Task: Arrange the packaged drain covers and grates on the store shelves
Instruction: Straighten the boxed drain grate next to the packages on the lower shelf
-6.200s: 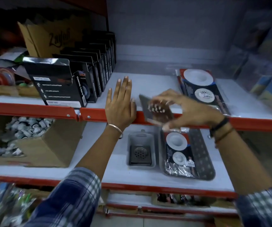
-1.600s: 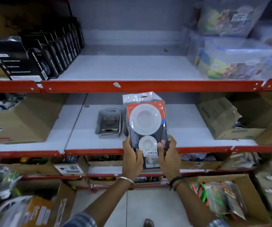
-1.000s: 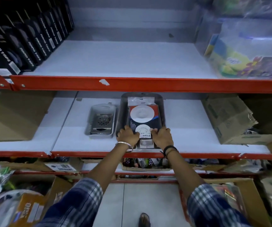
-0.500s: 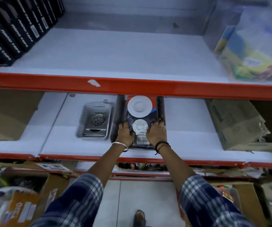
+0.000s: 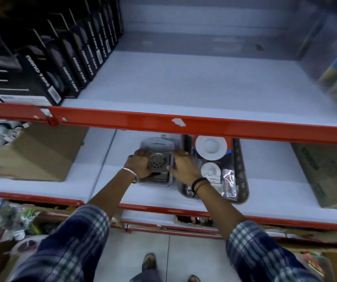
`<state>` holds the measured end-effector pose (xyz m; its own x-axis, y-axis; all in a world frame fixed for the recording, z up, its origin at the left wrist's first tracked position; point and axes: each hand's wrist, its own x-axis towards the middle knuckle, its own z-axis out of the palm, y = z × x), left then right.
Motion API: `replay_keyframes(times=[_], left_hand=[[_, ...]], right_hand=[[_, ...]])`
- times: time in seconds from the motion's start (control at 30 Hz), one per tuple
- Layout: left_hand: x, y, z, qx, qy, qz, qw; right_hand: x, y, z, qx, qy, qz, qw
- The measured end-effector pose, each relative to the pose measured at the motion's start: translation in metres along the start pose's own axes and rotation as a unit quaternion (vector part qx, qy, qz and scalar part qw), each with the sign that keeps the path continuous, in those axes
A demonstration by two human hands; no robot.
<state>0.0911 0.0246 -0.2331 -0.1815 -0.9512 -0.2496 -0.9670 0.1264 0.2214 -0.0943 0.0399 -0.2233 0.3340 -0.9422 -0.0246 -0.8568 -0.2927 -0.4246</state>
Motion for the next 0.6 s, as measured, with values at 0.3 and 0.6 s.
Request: replay_keyframes(times=[0.3,0.6], left_hand=[[0.009,-0.034,0.023,0.149,-0.046,0.132,0.979],[0.030,-0.053,0.031,0.119,-0.045,0.168,0.977]], right_hand=[[0.035,-0.030,0.055,-0.241,-0.143,-0.008,0.960],[0.042,-0.022,0.054,-0.205,-0.137,0.038,0.968]])
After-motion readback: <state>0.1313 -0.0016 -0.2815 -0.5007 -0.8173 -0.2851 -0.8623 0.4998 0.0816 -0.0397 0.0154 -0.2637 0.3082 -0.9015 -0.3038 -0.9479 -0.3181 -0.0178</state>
